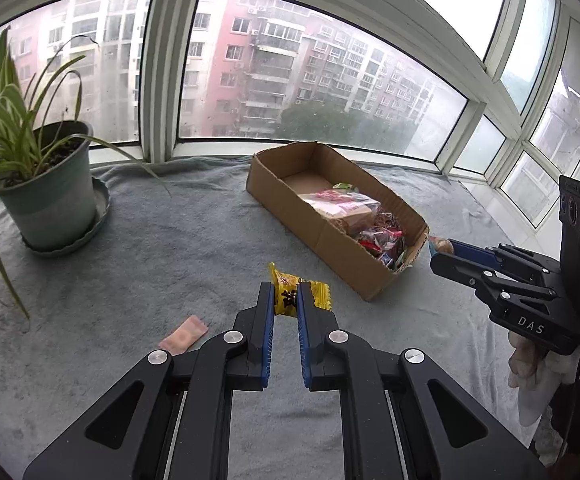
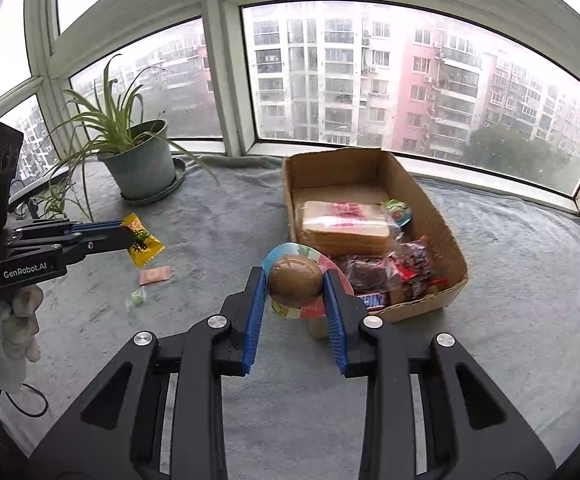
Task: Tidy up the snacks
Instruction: 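Carry the yellow candy and chocolate over the box with both tools, then open both tools to drop the yellow candy and chocolate into the box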
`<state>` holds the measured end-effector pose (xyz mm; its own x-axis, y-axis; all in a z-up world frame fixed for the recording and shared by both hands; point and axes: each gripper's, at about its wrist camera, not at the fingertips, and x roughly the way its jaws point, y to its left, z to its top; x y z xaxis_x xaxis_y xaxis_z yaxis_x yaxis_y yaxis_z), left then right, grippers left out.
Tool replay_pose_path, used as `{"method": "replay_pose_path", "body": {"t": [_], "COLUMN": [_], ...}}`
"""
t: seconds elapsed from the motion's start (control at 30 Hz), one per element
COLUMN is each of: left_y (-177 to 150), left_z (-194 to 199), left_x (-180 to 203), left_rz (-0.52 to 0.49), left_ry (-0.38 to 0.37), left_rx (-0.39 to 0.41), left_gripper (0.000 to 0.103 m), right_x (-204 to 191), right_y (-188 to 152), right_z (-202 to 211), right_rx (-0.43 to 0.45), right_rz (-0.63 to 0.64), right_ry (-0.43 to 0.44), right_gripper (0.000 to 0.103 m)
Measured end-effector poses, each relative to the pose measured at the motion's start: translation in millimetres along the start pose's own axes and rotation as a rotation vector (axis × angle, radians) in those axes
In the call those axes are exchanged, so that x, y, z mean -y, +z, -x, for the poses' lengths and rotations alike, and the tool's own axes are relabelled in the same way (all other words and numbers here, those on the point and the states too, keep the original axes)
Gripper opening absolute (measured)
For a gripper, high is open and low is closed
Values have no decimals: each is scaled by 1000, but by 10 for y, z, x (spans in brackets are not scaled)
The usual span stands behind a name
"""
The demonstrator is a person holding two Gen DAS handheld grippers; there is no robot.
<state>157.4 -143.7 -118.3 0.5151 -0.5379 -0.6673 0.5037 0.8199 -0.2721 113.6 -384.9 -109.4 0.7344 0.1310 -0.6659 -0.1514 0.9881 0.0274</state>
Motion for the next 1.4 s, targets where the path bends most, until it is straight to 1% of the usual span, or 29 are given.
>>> {"method": "replay_pose_path", "body": {"t": [0.33, 0.63, 0.8, 0.93, 1.17, 1.23, 1.27, 1.3, 1.33, 1.37, 1.4], "left_y": [347, 482, 494, 484, 446, 442, 441, 442, 441, 440, 439], "left_z": [-401, -845, -1063, -1177, -1264, -1268, -1268, -1267, -1260, -1253, -1257], "left_x": [332, 678, 823, 905, 981, 989, 994, 999, 1001, 1003, 1006], "left_rz": [-38, -53, -53, -60, -70, -72, -75, -77, -78, -80, -81], "left_ry": [-49, -102, -123, -131, -135, -139, -132, -130, -129, -127, -124], "left_rx": [0, -35, -64, -85, -115, -125, -128, -131, -131, -131, -133], "left_gripper": [10, 10, 10, 10, 10, 13, 17, 18, 18, 18, 19], "right_x": [593, 990, 1127, 1245, 1248, 1239, 1230, 1216, 1205, 1192, 1178], "right_y": [233, 267, 207, 178, 168, 172, 176, 181, 188, 194, 197], "right_z": [-179, -495, -664, -761, -841, -849, -848, -839, -839, -830, -819], "right_rx": [9, -31, -66, -84, -107, -108, -107, -107, -107, -105, -100], "right_rz": [-45, -118, -135, -171, -192, -195, -192, -190, -187, -183, -177], "right_ry": [-90, -116, -135, -125, -105, -110, -109, -111, -113, -116, -120], "right_gripper": [30, 30, 30, 30, 33, 34, 34, 35, 38, 50, 57]}}
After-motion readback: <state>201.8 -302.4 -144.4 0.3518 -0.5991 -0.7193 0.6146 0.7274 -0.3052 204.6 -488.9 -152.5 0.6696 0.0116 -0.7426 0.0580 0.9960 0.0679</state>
